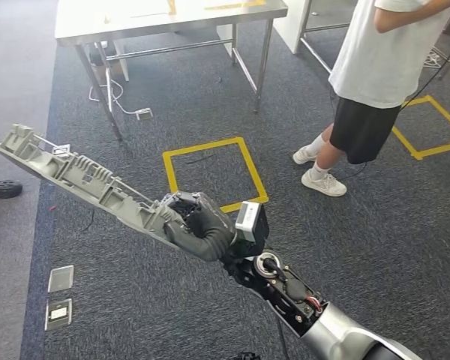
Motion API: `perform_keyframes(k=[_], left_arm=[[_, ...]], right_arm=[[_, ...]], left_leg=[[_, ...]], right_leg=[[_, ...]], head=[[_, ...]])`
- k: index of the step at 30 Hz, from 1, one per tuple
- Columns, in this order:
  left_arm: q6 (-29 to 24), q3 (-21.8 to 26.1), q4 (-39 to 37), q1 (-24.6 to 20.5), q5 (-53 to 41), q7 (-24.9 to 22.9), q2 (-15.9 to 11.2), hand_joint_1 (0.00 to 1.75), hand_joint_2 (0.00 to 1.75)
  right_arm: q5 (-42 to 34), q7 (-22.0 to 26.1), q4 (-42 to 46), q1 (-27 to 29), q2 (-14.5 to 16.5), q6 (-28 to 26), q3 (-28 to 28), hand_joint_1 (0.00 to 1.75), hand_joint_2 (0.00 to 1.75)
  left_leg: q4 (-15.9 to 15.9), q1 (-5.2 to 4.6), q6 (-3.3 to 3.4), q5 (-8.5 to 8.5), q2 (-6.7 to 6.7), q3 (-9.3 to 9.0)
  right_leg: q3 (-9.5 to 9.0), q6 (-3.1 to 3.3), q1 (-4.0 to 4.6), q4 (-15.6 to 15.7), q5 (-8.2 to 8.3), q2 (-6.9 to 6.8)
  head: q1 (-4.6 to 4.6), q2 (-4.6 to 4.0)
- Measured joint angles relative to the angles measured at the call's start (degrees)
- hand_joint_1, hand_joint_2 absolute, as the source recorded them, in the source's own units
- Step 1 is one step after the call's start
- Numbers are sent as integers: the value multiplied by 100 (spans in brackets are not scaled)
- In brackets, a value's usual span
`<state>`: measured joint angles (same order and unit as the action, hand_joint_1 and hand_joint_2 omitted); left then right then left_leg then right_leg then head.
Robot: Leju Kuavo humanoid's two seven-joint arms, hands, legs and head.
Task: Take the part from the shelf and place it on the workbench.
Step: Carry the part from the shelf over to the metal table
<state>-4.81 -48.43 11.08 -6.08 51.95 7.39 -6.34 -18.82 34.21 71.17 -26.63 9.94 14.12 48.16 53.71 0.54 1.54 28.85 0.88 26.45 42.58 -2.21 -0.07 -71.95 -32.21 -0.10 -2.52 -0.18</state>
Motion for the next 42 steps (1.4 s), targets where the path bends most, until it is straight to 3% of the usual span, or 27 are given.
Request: perform_keyframes(k=[1,4,5,6,8,10,11,13,14,15,16,17,19,20,21,23,25,28,29,30,31,33,34,35,37,40,42], left_arm=[[0,-1,0,1,-5,0,-2,0,175],[0,-7,-1,2,-29,0,-2,0,175],[0,-11,-2,3,-33,0,-5,0,175],[0,-17,-2,0,-33,-1,-10,0,175],[2,-32,-1,4,-21,-15,-37,0,175],[5,-49,0,10,5,-53,-58,0,175],[6,-58,-1,19,21,-74,-64,0,175],[2,-76,-2,55,49,-108,-81,0,175],[-1,-83,-2,75,58,-115,-89,0,175],[-3,-87,-2,91,61,-116,-92,0,175],[-5,-90,-2,104,62,-111,-95,0,175],[-8,-91,-2,117,63,-103,-100,0,175],[-13,-93,-2,147,66,-79,-99,0,175],[-15,-94,-2,153,67,-64,-97,0,175],[-15,-96,-1,151,66,-49,-91,0,175],[-15,-99,0,109,62,-25,-84,0,175],[-15,-101,0,70,61,-15,-83,0,175],[-15,-101,0,44,62,-21,-85,0,175],[-15,-101,0,42,62,-27,-85,0,175],[-15,-101,0,42,62,-32,-85,0,175],[-15,-101,0,44,62,-38,-83,0,175],[-11,-102,0,44,62,-50,-66,0,175],[-7,-103,0,42,63,-56,-55,0,175],[-3,-104,0,39,65,-61,-50,0,175],[3,-105,0,38,69,-66,-48,0,175],[13,-107,0,38,90,-68,-51,0,175],[15,-107,0,36,118,-62,-53,0,175]], right_arm=[[6,-1,0,22,-9,-14,-9,175,175],[14,3,1,60,-37,-31,-42,175,175],[16,3,5,72,-44,-31,-49,175,175],[18,3,10,85,-49,-31,-55,175,175],[26,-1,31,113,-51,-41,-67,175,175],[37,-7,33,139,-61,-65,-81,175,175],[41,-7,26,157,-70,-74,-86,175,175],[40,5,13,186,-82,-68,-89,175,175],[40,15,11,191,-85,-52,-89,175,175],[40,24,8,191,-85,-37,-89,175,175],[41,33,3,190,-85,-23,-89,175,175],[41,40,-1,190,-85,-16,-89,175,175],[54,49,-15,179,-90,-14,-86,175,175],[66,46,-20,171,-91,-16,-84,175,175],[77,43,-22,156,-93,-20,-83,175,175],[90,35,-11,122,-90,-31,-82,175,175],[93,36,7,93,-88,-39,-86,175,175],[94,40,20,94,-89,-46,-92,175,175],[95,40,20,99,-89,-47,-93,175,175],[96,39,20,104,-90,-47,-93,175,175],[96,38,20,105,-90,-48,-93,175,175],[99,37,20,102,-90,-47,-95,175,175],[101,38,20,96,-90,-44,-97,175,175],[104,39,20,91,-89,-39,-98,175,175],[111,45,21,86,-86,-31,-99,175,175],[118,48,21,95,-78,-28,-102,175,175],[123,48,20,102,-64,-17,-101,175,175]], left_leg=[[-1,-4,-4,84,21,-111],[-34,-18,-43,333,57,-381],[-72,-19,-70,376,63,-448],[-90,-21,-100,380,67,-497],[98,-21,-151,248,54,-467],[803,-19,-176,72,21,-62],[1205,-14,-185,108,5,229],[1640,-3,-231,571,-6,734],[1624,8,-258,867,-11,906],[1474,24,-285,1057,-19,1028],[1210,45,-304,1021,-30,1110],[860,66,-313,705,-46,1161],[222,81,-300,-355,-101,1198],[75,72,-275,-768,-119,1196],[49,54,-241,-964,-128,1196],[124,44,-160,-963,-109,1168],[129,50,-75,-889,-92,1107],[125,24,-10,-781,-80,1015],[126,13,-8,-746,-73,981],[127,1,-8,-710,-63,936],[128,-11,-10,-675,-52,883],[129,-33,-23,-614,-29,784],[134,-42,-36,-595,-16,761],[144,-56,-42,-576,-8,755],[155,-67,-45,-557,0,763],[40,-79,7,-511,-8,713],[-211,-61,72,-498,-2,504]], right_leg=[[-12,28,12,263,128,3],[-212,177,88,1396,1131,42],[-263,219,107,1610,1361,55],[-308,248,120,1703,1423,66],[-484,302,98,1775,1302,65],[-726,343,64,1873,1201,58],[-855,352,54,1924,1147,51],[-1118,349,34,2012,1023,48],[-1250,340,23,2045,945,59],[-1377,325,13,2065,862,72],[-1497,307,7,2075,771,83],[-1592,283,3,2075,674,86],[-1731,226,24,2010,470,99],[-1764,193,37,1973,369,106],[-1796,160,47,1939,284,112],[-1835,89,30,1905,141,101],[-1705,30,8,1549,-74,77],[-957,-15,3,299,-507,63],[-747,-13,3,51,-511,62],[-649,2,6,38,-385,62],[-665,30,11,254,-147,62],[-907,124,45,1066,424,64],[-1022,167,63,1408,598,63],[-1096,187,72,1629,687,63],[-1133,173,73,1736,684,65],[-1191,107,55,1761,740,77],[-1247,38,52,1719,819,73]], head=[[2,0],[1,-1],[1,-1],[6,-1],[20,-1],[16,0],[12,-1],[-1,0],[-7,0],[-14,0],[-22,1],[-26,1],[-33,0],[-24,0],[-15,0],[7,1],[11,0],[14,1],[15,1],[15,1],[16,1],[14,0],[16,0],[18,-1],[24,0],[16,-1],[4,-1]])
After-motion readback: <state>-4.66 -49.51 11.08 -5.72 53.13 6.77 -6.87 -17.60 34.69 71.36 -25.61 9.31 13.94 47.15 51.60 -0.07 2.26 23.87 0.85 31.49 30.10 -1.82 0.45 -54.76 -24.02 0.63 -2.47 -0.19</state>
